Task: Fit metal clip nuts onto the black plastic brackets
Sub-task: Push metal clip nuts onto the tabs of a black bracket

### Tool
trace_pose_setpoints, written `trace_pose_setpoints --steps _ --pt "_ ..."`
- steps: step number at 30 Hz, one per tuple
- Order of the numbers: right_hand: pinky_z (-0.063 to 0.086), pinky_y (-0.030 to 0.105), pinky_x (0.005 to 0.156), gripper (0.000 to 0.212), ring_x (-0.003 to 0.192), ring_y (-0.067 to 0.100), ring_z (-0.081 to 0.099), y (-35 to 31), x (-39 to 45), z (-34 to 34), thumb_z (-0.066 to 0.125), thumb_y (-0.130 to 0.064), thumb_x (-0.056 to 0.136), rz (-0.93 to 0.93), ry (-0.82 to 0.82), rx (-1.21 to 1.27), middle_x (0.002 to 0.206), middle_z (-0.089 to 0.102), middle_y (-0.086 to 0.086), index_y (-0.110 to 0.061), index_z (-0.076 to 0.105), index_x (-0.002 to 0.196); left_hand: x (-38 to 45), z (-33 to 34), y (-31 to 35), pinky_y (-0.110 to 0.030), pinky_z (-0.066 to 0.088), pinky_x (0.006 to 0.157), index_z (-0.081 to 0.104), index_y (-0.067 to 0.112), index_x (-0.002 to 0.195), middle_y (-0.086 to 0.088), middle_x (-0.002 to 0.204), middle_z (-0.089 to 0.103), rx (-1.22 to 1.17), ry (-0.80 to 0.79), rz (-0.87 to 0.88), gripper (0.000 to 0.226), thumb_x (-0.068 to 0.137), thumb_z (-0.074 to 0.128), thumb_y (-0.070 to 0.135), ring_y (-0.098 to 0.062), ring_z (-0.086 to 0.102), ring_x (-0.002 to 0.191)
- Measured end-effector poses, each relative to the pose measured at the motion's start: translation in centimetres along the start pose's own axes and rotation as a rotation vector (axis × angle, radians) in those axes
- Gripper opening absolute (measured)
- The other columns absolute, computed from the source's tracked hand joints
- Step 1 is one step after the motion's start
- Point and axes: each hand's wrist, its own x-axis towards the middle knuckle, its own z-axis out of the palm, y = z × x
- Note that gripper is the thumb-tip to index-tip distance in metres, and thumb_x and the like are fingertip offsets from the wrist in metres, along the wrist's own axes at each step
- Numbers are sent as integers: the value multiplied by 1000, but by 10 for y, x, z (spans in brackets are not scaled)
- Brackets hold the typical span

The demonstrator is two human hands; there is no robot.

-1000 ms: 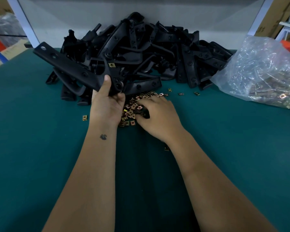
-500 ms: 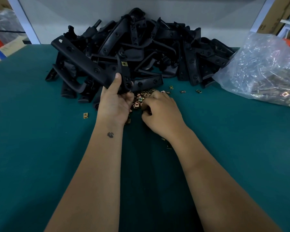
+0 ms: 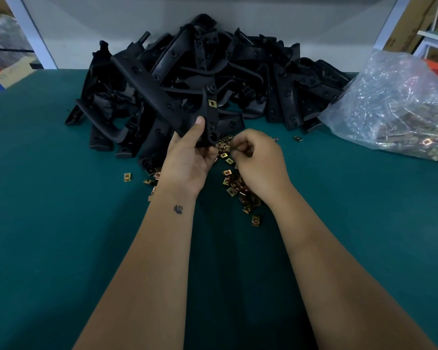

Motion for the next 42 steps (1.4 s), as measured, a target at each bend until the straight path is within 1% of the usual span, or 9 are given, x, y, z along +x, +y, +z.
trace_pose_setpoints --steps 4,7,9,17,20,24,27,37,42 --pt "50 11 75 24 80 -2 62 -4 2 -9 69 -3 86 129 141 346 85 66 -10 -27 67 86 -1 3 -4 -16 47 50 62 19 100 3 84 72 -18 -32 -31 4 97 62 16 -7 64 63" --pt "56 27 88 24 94 13 68 -3 4 -14 68 -1 88 209 159 547 95 71 0 -24 69 90 -3 6 -6 -17 48 50 63 18 99 2 85 73 -27 -45 -63 3 97 62 16 -8 65 64" --pt "57 27 88 20 97 17 70 -3 5 -15 67 0 89 253 156 654 98 73 4 -20 71 93 -4 8 -8 -17 48 49 63 18 100 1 86 73 -21 -57 -81 4 97 62 16 -8 65 64" --pt "55 20 83 18 96 14 72 -3 5 -14 63 3 92 256 146 811 98 74 5 -12 72 96 -6 11 -11 -16 48 49 65 21 101 4 86 73 -2 -75 -100 6 97 62 17 -6 65 63" --pt "56 23 83 15 91 15 73 -5 5 -16 64 3 91 261 128 932 94 75 7 -7 72 95 -6 10 -11 -16 49 50 65 19 100 2 88 73 -8 -84 -120 5 96 63 18 -7 65 64" --pt "54 22 74 15 78 12 68 -4 4 -20 65 -4 91 258 96 939 82 73 1 -14 75 95 -6 9 -13 -17 49 51 63 12 111 -4 93 70 1 -91 -166 20 93 67 19 -10 64 64" --pt "53 22 72 16 77 14 67 -4 5 -21 62 1 91 255 98 992 78 71 4 -10 74 93 -6 10 -14 -17 50 51 60 10 116 -6 95 69 -6 -86 -173 28 91 68 19 -11 65 66" --pt "55 26 76 16 76 15 65 -6 5 -19 62 8 87 252 32 984 83 69 7 -7 69 89 -7 9 -12 -16 50 52 63 12 113 -4 99 71 -31 -132 -175 19 95 61 18 -11 67 77" --pt "53 23 66 14 69 13 64 -7 5 -19 62 7 87 270 -3 1005 77 70 5 -5 69 87 -7 9 -11 -16 50 53 63 13 112 -3 97 71 -37 -144 -171 17 96 61 18 -10 67 74"
